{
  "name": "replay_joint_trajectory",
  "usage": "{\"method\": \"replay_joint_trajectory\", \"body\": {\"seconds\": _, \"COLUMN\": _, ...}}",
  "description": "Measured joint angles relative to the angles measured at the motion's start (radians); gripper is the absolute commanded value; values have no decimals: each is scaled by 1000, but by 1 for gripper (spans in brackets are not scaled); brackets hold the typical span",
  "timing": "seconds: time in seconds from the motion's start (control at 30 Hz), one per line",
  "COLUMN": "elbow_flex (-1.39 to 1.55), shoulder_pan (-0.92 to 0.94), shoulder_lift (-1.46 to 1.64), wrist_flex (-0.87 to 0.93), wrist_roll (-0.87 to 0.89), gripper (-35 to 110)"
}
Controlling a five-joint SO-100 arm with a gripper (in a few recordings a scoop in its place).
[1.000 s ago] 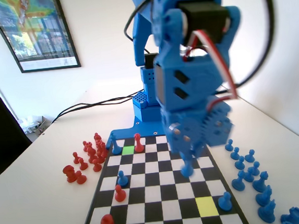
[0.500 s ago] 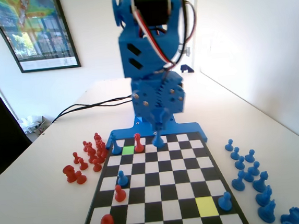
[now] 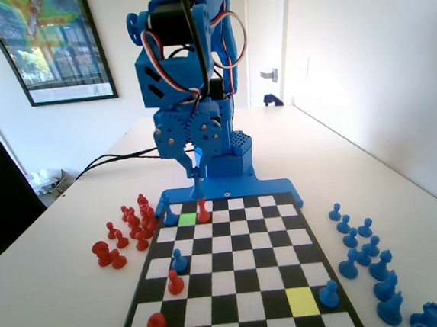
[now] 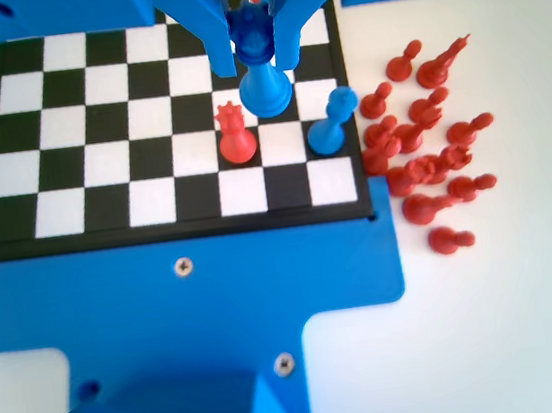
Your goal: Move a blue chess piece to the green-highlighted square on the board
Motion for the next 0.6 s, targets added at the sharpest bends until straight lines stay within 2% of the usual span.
{"method": "replay_joint_trajectory", "body": {"seconds": 0.3, "elbow_flex": 48, "shoulder_pan": 48, "shoulder_lift": 9, "wrist_flex": -34, "wrist_roll": -28, "gripper": 1}}
{"method": "replay_joint_trajectory", "body": {"seconds": 0.6, "elbow_flex": 101, "shoulder_pan": 38, "shoulder_lift": -23, "wrist_flex": -186, "wrist_roll": 9, "gripper": 1}}
